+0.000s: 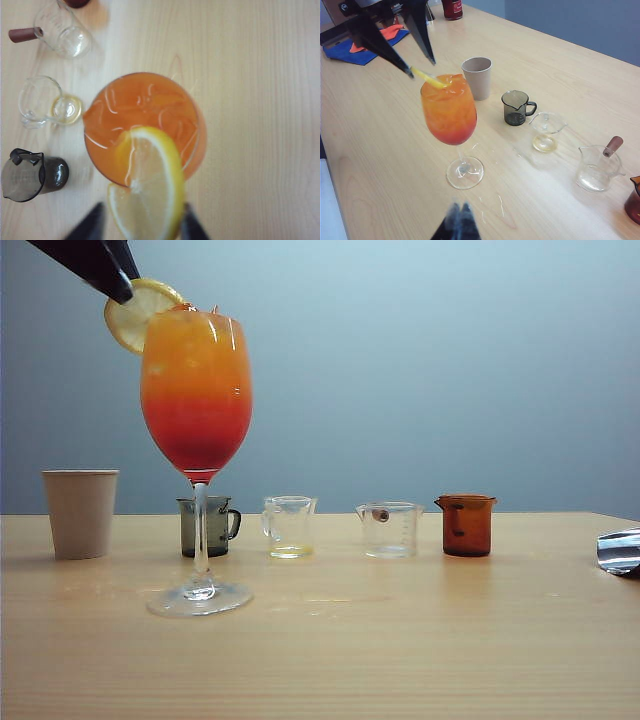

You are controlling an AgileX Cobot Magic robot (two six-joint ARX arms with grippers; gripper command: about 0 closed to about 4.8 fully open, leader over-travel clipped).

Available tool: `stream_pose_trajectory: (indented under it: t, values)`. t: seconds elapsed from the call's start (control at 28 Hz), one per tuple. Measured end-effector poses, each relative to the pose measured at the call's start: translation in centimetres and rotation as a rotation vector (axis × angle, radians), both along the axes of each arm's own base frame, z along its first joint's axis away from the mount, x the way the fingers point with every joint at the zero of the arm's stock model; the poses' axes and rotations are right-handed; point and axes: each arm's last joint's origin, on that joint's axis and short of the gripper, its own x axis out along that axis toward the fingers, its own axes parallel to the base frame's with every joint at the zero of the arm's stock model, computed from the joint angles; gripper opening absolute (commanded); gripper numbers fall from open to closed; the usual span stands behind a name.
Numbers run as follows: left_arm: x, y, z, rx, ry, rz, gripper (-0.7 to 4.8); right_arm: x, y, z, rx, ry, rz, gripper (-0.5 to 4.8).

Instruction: Pick up the lemon slice from the paper cup on the left and carefully insert it into the rim of the goblet.

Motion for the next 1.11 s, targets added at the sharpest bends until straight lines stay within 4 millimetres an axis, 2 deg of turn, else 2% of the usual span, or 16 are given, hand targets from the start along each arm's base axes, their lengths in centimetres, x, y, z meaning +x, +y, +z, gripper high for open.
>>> stream_pose_trajectory:
  t: [0.14, 0.21, 0.32, 0.39, 0.89, 1.11]
  values:
    - [0.1, 0.0, -0.1, 0.000, 0.002, 0.000, 1.35, 0.0, 0.0, 0.0, 0.000, 0.000, 0.000, -0.05]
    - [0.1, 0.0, -0.1, 0.001, 0.004, 0.000, 0.70, 0.0, 0.0, 0.0, 0.000, -0.001, 0.000, -0.05]
    - [0.2, -0.1, -0.2, 0.001, 0.005, 0.000, 0.35, 0.0, 0.0, 0.0, 0.000, -0.001, 0.000, -0.05]
    - [0.3, -0.1, -0.1, -0.002, -0.007, 0.000, -0.07, 0.0, 0.0, 0.0, 0.000, -0.001, 0.000, -0.05]
    - [0.8, -0.2, 0.0, -0.016, -0.050, 0.000, -0.06, 0.0, 0.0, 0.0, 0.001, -0.001, 0.000, -0.05]
    - [1.5, -0.5, -0.6, -0.017, -0.031, -0.003, -0.06, 0.0, 0.0, 0.0, 0.001, -0.002, 0.000, -0.05]
